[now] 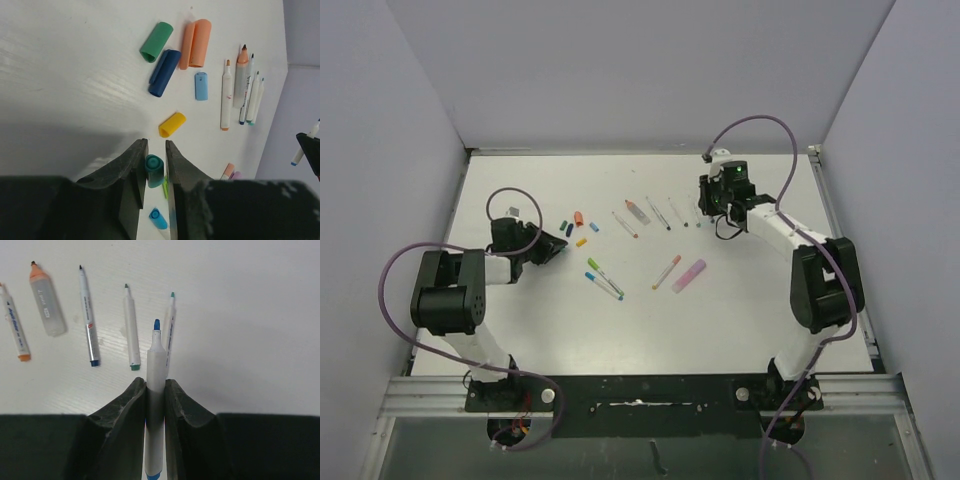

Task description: Open the pen caps

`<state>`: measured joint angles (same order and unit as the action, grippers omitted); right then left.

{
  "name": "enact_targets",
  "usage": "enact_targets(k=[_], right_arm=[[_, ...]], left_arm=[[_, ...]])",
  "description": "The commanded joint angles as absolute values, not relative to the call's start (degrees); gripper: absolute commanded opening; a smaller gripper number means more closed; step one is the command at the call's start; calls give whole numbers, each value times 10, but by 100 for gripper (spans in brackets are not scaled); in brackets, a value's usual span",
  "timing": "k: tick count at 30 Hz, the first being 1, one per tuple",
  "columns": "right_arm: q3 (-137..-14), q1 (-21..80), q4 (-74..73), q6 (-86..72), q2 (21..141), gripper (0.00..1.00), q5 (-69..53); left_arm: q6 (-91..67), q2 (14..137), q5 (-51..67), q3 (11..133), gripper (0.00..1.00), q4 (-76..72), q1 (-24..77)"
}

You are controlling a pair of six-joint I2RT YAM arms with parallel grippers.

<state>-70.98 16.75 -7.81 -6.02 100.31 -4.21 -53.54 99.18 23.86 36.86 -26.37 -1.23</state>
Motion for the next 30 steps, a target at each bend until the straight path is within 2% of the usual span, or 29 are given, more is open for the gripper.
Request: enact_targets(k=[1, 12, 20, 24, 30], right_arm=[[-743, 144, -61, -43, 1031, 0, -47], [-794, 107, -50, -55, 1126, 0, -60], [-843, 105, -55, -61, 1186, 0, -76], [-859, 106, -57, -68, 1205, 10, -83], [-873, 106, -63, -72, 1221, 30, -88]], left_arm=[[-526, 1010, 243, 371, 21, -290, -18], [-531, 996, 250, 363, 31, -284, -34], [-543, 912, 265, 345, 40, -296, -42], [-545, 863, 277, 347, 49, -299, -42], [-547, 802, 276, 347, 54, -275, -42]])
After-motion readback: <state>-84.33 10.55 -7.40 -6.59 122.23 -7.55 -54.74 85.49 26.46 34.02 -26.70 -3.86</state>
